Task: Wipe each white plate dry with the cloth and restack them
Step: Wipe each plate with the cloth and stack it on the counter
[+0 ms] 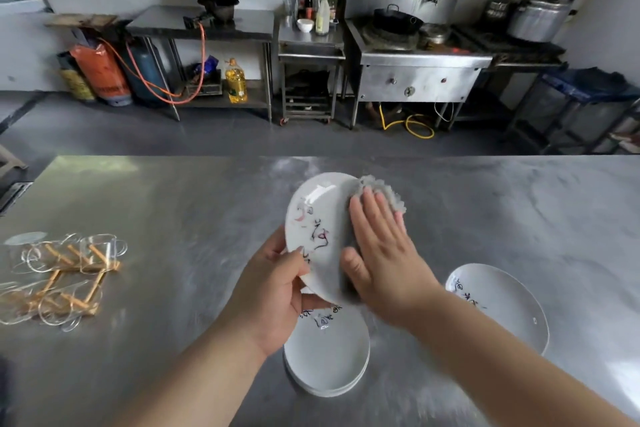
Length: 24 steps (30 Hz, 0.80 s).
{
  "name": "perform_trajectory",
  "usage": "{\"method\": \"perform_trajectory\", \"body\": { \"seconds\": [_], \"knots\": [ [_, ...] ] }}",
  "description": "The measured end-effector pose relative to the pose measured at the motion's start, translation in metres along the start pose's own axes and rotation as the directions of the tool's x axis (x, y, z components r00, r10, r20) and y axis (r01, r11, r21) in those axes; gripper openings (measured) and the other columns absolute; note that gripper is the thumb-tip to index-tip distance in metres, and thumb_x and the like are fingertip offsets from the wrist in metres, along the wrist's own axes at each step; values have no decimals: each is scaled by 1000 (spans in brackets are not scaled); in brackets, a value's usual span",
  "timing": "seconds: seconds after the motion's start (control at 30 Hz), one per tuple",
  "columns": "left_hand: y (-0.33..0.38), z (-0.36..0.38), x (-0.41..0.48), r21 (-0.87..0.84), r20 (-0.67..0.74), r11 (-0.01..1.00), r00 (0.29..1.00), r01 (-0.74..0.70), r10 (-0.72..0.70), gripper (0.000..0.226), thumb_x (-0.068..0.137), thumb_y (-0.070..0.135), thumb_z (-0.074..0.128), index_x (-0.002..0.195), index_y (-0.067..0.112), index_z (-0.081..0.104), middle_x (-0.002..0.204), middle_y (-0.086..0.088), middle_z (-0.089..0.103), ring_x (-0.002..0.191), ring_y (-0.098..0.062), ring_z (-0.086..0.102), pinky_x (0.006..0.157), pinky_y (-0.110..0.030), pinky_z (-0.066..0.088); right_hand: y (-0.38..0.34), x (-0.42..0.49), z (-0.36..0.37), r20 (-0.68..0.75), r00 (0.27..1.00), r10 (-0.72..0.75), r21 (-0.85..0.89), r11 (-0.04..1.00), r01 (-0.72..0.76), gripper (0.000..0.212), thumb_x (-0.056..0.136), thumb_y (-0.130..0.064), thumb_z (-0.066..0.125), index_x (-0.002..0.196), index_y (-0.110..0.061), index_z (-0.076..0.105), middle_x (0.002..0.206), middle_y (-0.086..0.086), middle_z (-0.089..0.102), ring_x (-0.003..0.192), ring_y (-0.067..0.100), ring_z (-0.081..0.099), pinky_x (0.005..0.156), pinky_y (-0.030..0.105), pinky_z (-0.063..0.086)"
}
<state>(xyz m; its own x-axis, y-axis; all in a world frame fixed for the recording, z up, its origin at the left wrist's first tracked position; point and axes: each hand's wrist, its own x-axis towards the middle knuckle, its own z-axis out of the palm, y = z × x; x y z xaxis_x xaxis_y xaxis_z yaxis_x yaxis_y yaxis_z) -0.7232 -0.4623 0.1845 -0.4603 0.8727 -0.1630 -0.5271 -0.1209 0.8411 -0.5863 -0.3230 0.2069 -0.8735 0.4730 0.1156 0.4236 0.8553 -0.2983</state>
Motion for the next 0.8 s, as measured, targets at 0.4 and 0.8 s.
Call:
{"method": "perform_trajectory", "body": {
  "seconds": [0.4,0.8],
  "knots": [
    [32,38,-23,811,-41,579,978,-86,203,24,107,33,47,112,38,70,100,11,79,98,-14,73,96,-47,57,6,22,-63,-251,946,-205,-61,979,196,35,99,-54,55,107,-21,61,89,-2,71,76,32,65,60,40,52],
    [43,83,-23,919,56,353,947,-173,317,21,109,22,51,92,28,61,74,2,63,65,-14,54,66,-38,44,25,-13,-84,-279,948,-157,28,985,171,26,105,-47,48,95,-23,48,80,-8,56,68,29,57,55,39,44]
  ]
}}
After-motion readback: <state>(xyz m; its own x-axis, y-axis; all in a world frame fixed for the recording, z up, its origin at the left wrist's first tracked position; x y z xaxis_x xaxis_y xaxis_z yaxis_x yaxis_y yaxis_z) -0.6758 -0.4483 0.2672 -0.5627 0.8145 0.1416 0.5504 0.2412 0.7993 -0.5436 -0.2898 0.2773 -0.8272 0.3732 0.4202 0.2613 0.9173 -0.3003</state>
